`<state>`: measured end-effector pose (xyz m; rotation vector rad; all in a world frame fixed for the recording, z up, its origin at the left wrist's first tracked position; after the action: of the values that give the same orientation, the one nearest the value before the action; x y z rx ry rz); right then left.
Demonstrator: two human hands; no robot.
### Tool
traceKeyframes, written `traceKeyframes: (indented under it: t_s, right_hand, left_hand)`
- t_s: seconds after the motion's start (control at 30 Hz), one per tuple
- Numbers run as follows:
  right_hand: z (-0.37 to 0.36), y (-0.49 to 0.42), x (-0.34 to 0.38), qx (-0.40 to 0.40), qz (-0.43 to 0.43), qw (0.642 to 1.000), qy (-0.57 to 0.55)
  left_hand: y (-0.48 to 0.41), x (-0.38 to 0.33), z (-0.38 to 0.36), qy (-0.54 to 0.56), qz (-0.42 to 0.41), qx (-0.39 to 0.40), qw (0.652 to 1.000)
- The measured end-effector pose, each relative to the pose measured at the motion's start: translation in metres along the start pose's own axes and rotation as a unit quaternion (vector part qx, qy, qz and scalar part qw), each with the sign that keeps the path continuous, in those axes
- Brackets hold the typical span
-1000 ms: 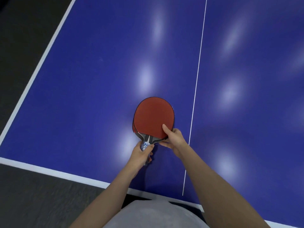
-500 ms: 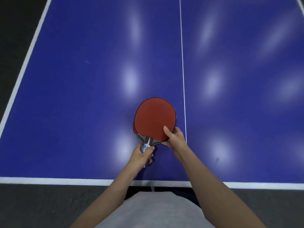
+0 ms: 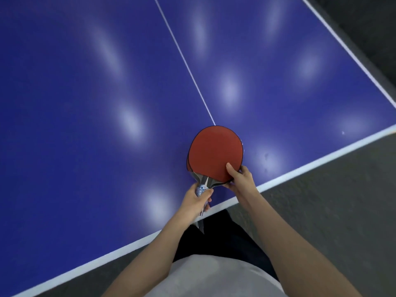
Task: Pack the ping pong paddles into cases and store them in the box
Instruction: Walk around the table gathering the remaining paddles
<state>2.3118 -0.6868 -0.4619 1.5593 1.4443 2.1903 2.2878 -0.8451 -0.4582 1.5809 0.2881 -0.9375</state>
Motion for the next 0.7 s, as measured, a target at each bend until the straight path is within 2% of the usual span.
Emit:
traceKeyframes:
  t_s: [0.2, 0.43, 0.7]
  right_hand:
    - [0.059, 0.013, -0.003, -0.057, 0.015, 0.996, -0.074]
    - [0.139, 0.023, -0.018, -0.096, 0.009, 0.983, -0.158]
    - [0.271, 0.035, -0.043, -0.145, 0.006, 0.96, -0.241]
  left_hand:
    - [0.01, 0.003, -0.04, -0.045, -0.007, 0.066, 0.997]
    - [0.027, 0.013, -0.101, -0.15, -0.038, 0.126, 0.98]
    - [0.072, 0.051, -0.212, -0.224, -0.016, 0.177, 0.958]
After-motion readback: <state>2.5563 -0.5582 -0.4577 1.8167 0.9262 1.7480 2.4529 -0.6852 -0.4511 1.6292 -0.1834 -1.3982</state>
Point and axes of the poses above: each hand's wrist, its own y-axis away from the middle knuckle, its own z-axis out of the back of the hand, x = y × z, the point moved 7 cm from there along -y, towards the middle knuckle, and after that the axes turned 7 degrees about -x, right-handed, at the moved point
